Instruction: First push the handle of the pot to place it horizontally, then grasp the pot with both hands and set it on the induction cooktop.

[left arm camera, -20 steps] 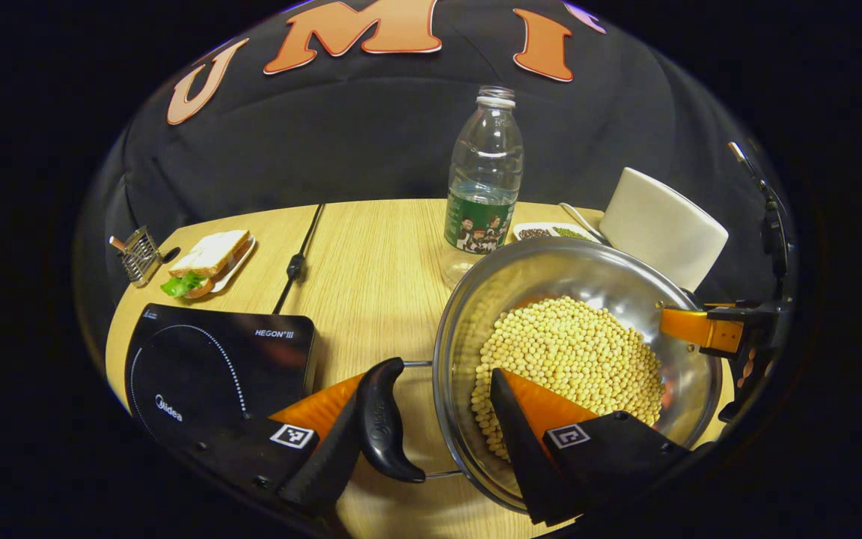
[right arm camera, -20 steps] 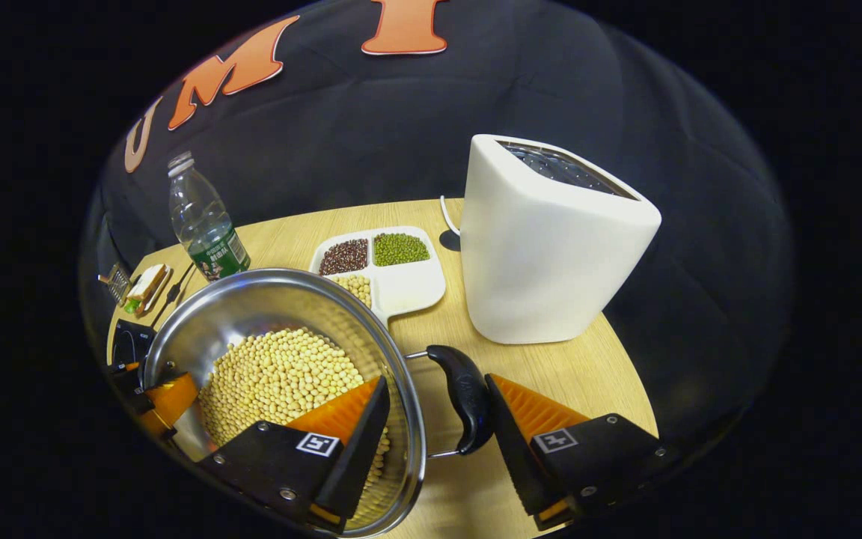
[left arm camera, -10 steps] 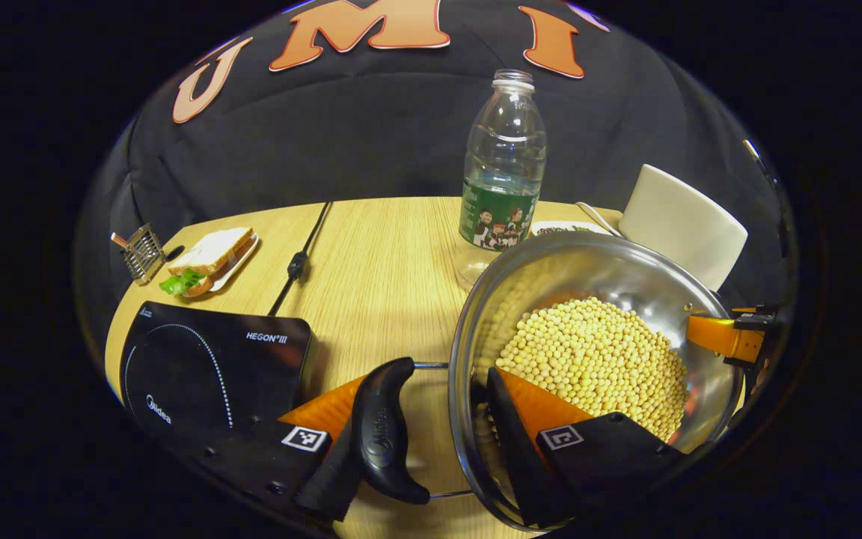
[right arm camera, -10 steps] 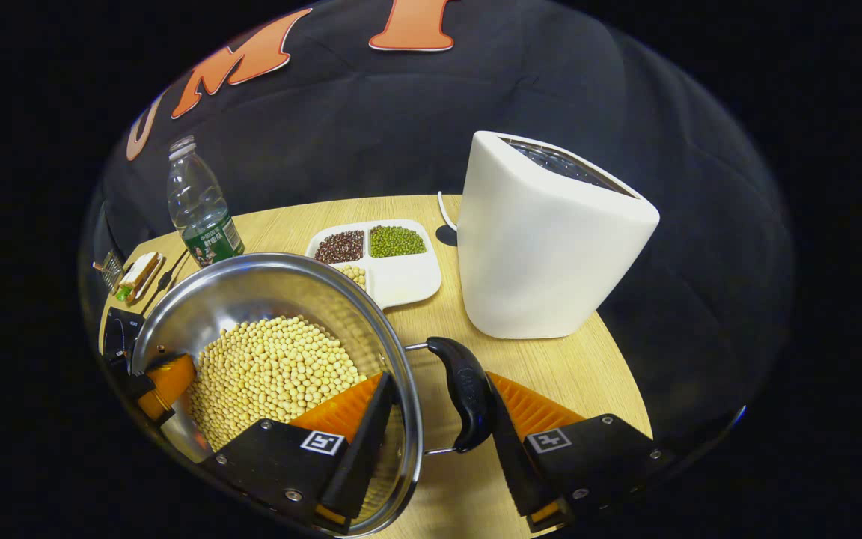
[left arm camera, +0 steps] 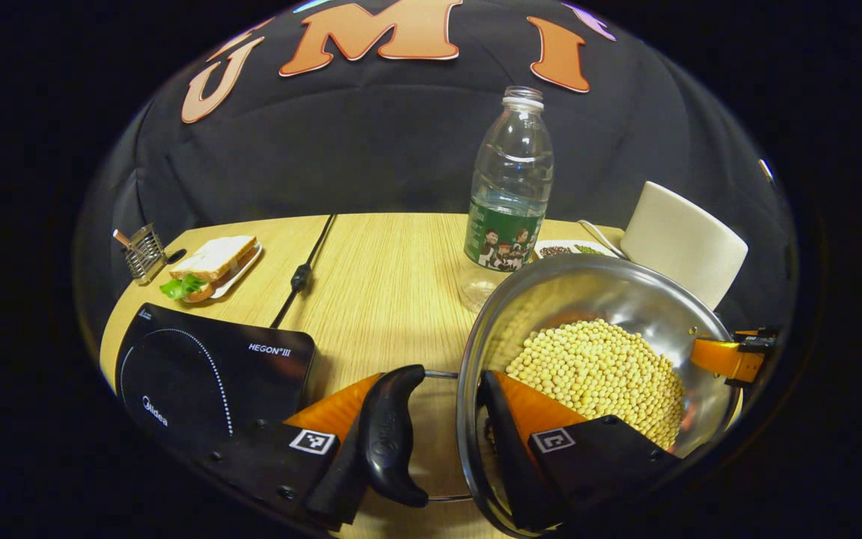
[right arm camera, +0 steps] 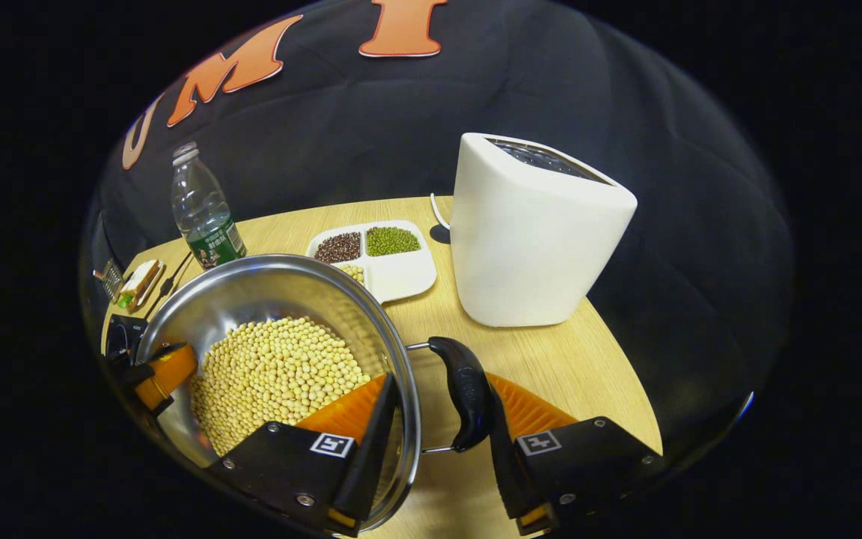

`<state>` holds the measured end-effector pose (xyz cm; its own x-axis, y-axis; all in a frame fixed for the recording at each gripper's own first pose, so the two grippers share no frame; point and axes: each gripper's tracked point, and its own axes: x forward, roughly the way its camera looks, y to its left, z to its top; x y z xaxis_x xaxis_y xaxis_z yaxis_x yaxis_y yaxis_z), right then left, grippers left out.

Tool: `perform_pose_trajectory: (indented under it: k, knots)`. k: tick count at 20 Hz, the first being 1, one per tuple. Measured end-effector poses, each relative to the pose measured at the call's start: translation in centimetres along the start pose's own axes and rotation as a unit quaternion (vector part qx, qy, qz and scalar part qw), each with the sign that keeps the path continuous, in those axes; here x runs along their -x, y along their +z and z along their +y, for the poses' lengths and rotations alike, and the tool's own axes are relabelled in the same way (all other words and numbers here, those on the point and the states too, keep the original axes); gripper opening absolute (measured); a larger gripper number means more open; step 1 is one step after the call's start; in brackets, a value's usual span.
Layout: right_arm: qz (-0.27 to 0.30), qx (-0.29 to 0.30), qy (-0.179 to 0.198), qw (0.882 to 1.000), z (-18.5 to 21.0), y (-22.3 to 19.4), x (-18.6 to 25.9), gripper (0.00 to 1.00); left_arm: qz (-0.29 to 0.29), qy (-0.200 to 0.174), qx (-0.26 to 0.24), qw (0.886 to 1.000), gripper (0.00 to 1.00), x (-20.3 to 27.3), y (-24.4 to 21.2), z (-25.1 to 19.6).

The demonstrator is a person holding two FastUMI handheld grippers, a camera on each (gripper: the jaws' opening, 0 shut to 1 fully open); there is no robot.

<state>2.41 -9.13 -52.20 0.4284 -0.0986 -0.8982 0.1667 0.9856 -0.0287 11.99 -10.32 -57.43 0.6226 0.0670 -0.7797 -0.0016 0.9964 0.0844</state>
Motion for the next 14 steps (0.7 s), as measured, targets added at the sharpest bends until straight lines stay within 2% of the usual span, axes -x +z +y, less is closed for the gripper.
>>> perform_pose_trajectory:
  k: [5, 8, 9, 10, 11, 12, 14]
  knots:
    - [0.000, -0.034, 0.009, 0.999, 0.2, -0.6, 0.8, 0.62, -0.009, 0.009, -0.001, 1.000, 0.79, 1.1, 0.8, 0.3]
    - [-0.020, -0.037, 0.006, 0.999, -0.1, 0.1, 2.5, 0.62, -0.023, 0.008, -0.002, 1.000, 0.79, 2.4, 1.8, 0.3]
    - [-0.027, -0.036, 0.004, 0.999, -0.1, 0.5, 3.2, 0.58, -0.030, 0.006, -0.001, 1.000, 0.81, 2.8, 2.2, 0.4]
    - [-0.035, -0.039, 0.003, 0.999, -0.1, 0.9, 3.8, 0.62, -0.033, 0.005, 0.000, 0.999, 0.78, 3.4, 2.6, 0.5]
    - [-0.037, -0.041, 0.004, 0.998, 0.1, 0.9, 4.2, 0.57, -0.037, 0.004, 0.000, 0.999, 0.78, 4.0, 3.0, 0.8]
    - [-0.040, -0.043, 0.005, 0.998, 0.2, 1.0, 4.7, 0.61, -0.041, 0.004, -0.001, 0.999, 0.80, 4.4, 3.4, 1.0]
    - [-0.046, -0.046, 0.013, 0.998, 0.7, 1.1, 5.9, 0.61, -0.049, 0.007, 0.005, 0.999, 0.80, 5.6, 4.0, 1.7]
